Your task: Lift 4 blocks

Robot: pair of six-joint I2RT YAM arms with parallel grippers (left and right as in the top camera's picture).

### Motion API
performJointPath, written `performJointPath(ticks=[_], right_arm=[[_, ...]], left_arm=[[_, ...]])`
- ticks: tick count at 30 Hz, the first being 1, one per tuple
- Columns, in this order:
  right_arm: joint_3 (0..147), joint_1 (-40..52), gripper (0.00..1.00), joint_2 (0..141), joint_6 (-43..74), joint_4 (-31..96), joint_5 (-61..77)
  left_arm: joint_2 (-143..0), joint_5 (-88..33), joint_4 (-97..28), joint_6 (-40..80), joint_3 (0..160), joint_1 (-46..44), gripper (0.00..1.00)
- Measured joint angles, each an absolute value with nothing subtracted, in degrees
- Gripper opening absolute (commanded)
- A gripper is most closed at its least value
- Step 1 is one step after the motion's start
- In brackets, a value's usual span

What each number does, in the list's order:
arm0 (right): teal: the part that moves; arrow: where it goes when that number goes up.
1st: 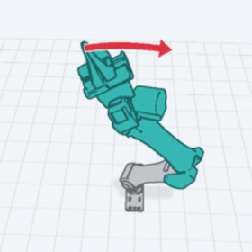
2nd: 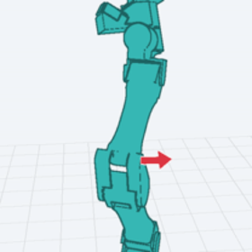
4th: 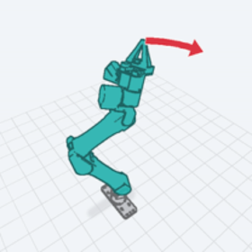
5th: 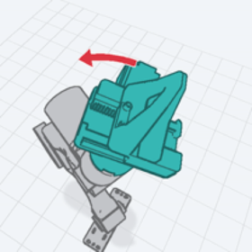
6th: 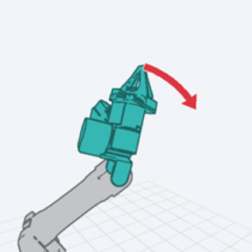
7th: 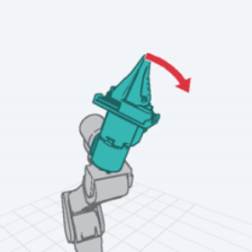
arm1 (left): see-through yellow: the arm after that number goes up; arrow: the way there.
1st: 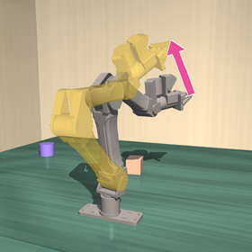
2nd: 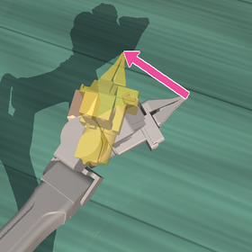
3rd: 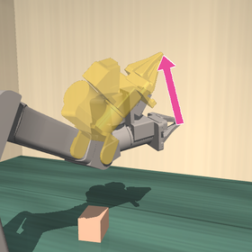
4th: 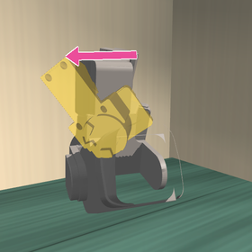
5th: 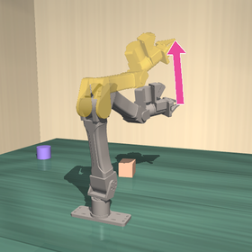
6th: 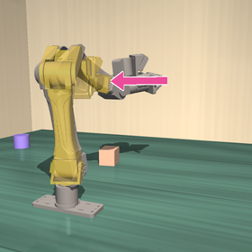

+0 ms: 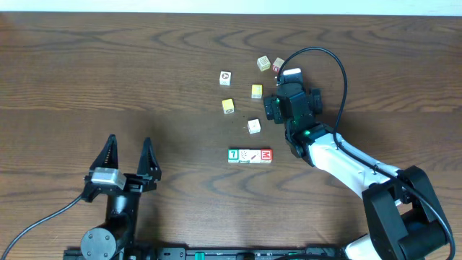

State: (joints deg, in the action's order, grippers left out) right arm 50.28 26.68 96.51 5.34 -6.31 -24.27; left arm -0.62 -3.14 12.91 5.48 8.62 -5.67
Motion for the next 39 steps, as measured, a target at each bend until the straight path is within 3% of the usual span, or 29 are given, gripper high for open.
performJointPath(ticks=[19, 39], right_arm=[[50.3, 26.7, 0.99, 96.5, 5.3, -6.3, -24.3], [50.3, 26.7, 0.99, 96.5, 5.3, -6.3, -24.3]], left_arm=[[-0.7, 4.5, 0.0, 12.1, 0.7, -5.7, 0.72], [-0.6, 4.6, -0.8, 12.7, 0.8, -5.7, 0.72]])
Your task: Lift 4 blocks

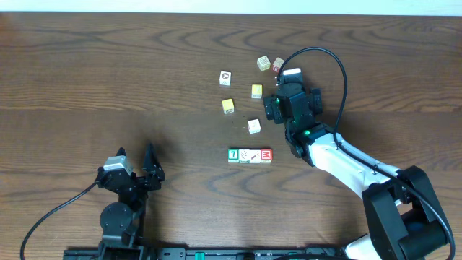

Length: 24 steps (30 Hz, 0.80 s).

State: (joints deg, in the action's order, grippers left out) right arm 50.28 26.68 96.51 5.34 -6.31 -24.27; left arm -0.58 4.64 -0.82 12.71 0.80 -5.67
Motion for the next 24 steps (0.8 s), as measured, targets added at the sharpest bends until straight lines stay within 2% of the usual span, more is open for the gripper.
performJointPath(ticks=[11, 16, 20, 24], right_arm=[[50.3, 26.7, 0.99, 96.5, 5.3, -6.1, -24.3], [50.2, 26.7, 0.99, 94.9, 5.3, -0.3, -24.2], [50.1, 26.7, 0.99, 87.5, 5.1, 8.8, -24.1], [50.1, 26.7, 0.99, 73.9, 5.1, 17.8, -24.3]], left_arm=[[-0.6, 4.6, -0.8, 13.1, 0.8, -5.7, 0.72], [-0.6, 4.6, -0.9, 13.1, 0.8, -5.7, 0.72], [-0.6, 4.6, -0.9, 13.2, 0.9, -5.7, 0.72], [-0.7, 4.6, -1.0, 13.3, 0.9, -5.7, 0.72]])
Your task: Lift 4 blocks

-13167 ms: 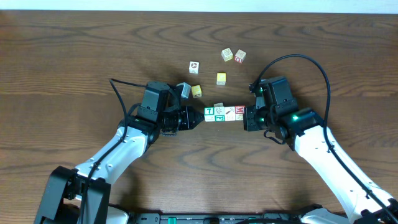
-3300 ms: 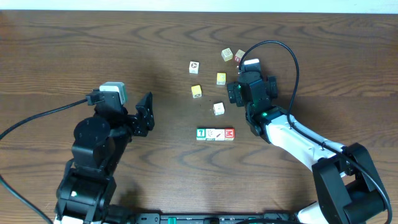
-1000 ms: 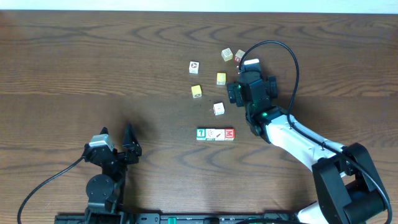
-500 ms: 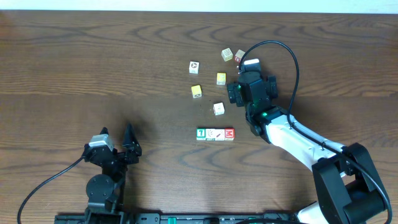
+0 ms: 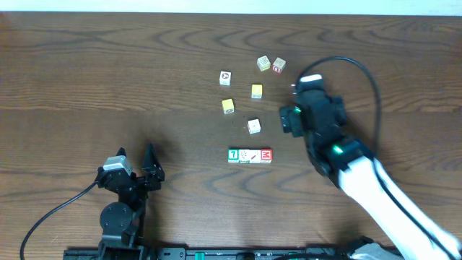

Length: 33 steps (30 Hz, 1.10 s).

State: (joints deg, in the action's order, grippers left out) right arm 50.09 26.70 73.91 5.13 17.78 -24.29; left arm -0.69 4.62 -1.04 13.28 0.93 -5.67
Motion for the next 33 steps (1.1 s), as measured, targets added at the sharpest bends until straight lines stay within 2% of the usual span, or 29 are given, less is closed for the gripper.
performJointPath(ticks=[6, 11, 15, 21, 27, 33], right_arm=[[50.1, 26.7, 0.99, 54.7, 5.1, 23.4, -24.3], [50.2, 24.2, 0.99, 44.7, 5.1, 27.7, -23.6], [50.2, 20.2, 0.99, 37.8, 5.1, 33.6, -18.3], [50.2, 11.7, 0.99, 29.9, 5.1, 34.5, -9.7], [48.8, 5.7, 0.99, 23.7, 2.7, 30.8, -4.3], [35.8, 2.4, 0.99, 13.0, 1.1, 18.0, 0.4]], left_arm=[[-0.8, 4.6, -1.1, 13.3, 1.0, -5.7, 0.72], [-0.8, 4.6, -1.1, 13.3, 1.0, -5.7, 0.72], [-0.8, 4.6, -1.1, 13.3, 1.0, -5.7, 0.72], [-0.8, 4.6, -1.1, 13.3, 1.0, -5.7, 0.72], [-0.8, 4.6, -1.1, 13.3, 1.0, -5.7, 0.72], [-0.8, 4.6, -1.1, 13.3, 1.0, -5.7, 0.72]])
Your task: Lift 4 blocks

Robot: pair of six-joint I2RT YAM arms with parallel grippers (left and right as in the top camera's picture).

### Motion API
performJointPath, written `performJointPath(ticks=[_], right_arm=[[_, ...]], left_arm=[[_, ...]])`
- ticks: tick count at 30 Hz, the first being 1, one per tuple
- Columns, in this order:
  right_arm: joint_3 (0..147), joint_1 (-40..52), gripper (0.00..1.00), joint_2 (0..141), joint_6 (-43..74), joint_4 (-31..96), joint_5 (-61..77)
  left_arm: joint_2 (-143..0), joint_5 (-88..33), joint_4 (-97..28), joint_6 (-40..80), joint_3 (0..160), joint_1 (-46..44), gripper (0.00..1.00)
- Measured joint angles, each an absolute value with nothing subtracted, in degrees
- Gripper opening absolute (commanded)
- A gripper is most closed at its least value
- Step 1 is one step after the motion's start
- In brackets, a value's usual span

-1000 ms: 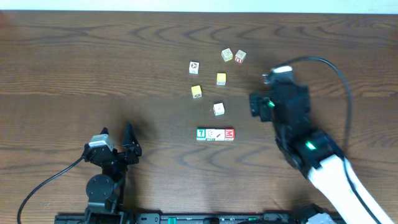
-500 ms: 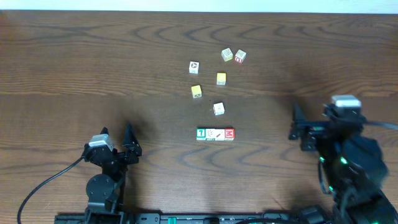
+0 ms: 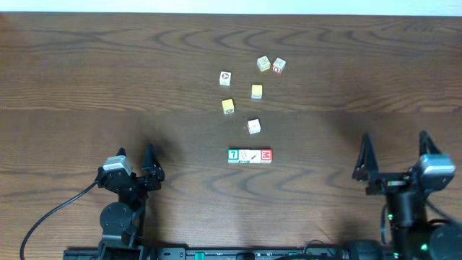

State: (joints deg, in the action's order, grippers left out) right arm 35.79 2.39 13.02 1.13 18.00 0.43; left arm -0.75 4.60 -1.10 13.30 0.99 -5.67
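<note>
A row of three blocks [image 3: 250, 155] lies side by side at mid-table: green, white and red. Behind it are several loose small blocks: one white [image 3: 253, 126], two yellow [image 3: 227, 106] [image 3: 256, 91], another white [image 3: 225, 77], and a pair at the back [image 3: 263, 63] [image 3: 279, 65]. My left gripper [image 3: 135, 152] stands open near the front left, holding nothing. My right gripper [image 3: 393, 139] stands open near the front right, far from every block, with nothing between its fingers.
The dark wooden table [image 3: 86, 72] reaches a pale strip along its far edge. Black cables and the arm bases sit at the front edge.
My right arm was stretched out beside the loose blocks, right of the centre; now it stands at the front right with its gripper open. The left arm and the blocks have not moved.
First my right gripper hung over the back pair of blocks while the left stood with its fingers spread wide. Then the left arm had turned and sat slightly lower. Then the right arm was clear of the back pair, and now it is at the front right. No block shifted.
</note>
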Motion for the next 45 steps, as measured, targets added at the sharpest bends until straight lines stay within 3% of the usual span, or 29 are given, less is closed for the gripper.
performJointPath(ticks=[11, 30, 45], right_arm=[[16.7, 2.1, 0.99, 0.9, 0.8, 2.7, 4.3], [3.3, 2.1, 0.99, 0.8, -2.3, 3.3, 4.5], [0.6, 2.2, 0.99, 0.7, -2.7, 4.1, 3.4]], left_arm=[[-0.8, 4.6, -1.1, 13.3, 1.0, -5.7, 0.72], [-0.8, 4.6, -1.1, 13.3, 1.0, -5.7, 0.72], [-0.8, 4.6, -1.1, 13.3, 1.0, -5.7, 0.72]])
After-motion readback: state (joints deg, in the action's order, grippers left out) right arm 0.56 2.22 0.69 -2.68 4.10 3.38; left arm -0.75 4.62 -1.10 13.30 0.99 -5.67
